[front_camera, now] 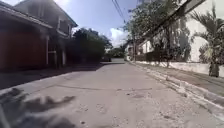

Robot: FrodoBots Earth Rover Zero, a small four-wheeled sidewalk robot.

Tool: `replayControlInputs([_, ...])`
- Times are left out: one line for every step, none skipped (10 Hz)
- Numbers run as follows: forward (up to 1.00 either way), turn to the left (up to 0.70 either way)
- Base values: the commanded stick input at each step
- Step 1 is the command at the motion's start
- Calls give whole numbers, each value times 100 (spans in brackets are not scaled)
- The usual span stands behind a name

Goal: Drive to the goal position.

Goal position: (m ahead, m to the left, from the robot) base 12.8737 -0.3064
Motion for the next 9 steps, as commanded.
replayControlInputs([100, -32])
replayControlInputs([100, 8])
replayControlInputs([100, 8])
replayControlInputs([100, 8])
replayControlInputs([100, 8])
replayControlInputs([100, 8])
replayControlInputs([100, 8])
replayControlInputs([100, 8])
replayControlInputs([100, 8])
